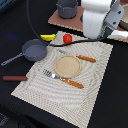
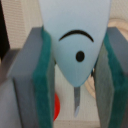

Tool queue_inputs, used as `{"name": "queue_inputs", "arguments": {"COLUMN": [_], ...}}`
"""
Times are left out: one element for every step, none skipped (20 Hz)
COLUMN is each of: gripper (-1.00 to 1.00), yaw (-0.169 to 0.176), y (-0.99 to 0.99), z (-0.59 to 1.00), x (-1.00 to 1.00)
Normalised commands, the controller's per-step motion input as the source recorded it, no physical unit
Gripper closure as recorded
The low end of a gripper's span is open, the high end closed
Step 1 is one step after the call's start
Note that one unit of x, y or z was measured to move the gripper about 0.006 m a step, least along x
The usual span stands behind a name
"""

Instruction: Interact with the objects in diverse but meaningful ways.

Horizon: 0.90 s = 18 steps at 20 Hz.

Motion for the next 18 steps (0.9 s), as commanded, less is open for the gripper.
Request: {"name": "queue_inputs", "arguments": {"gripper": [1.0, 1.0, 1.0, 1.0, 1.0, 1.0, 1.0, 1.0, 1.0, 1.0, 1.0, 1.0, 1.0, 1.0, 1.0, 1.0, 1.0, 1.0], "yaw": [0.09, 0.094, 0.101, 0.105, 0.111, 0.11, 0.109, 0.101, 0.094, 0.097, 0.097, 0.099, 0.102, 0.102, 0.102, 0.101, 0.097, 0.097], "y": [0.54, 0.49, 0.43, 0.39, 0.34, 0.3, 0.25, 0.2, 0.19, 0.19, 0.13, 0.09, 0.08, 0.05, 0.07, 0.06, 0.07, 0.05], "z": [-0.18, -0.2, -0.25, -0.29, -0.33, -0.37, -0.39, -0.38, -0.39, -0.38, -0.4, -0.41, -0.41, -0.41, -0.42, -0.45, -0.47, -0.49], "x": [-0.16, -0.18, -0.23, -0.26, -0.29, -0.32, -0.34, -0.32, -0.2, -0.17, -0.28, -0.37, -0.39, -0.41, -0.39, -0.36, -0.37, -0.38]}}
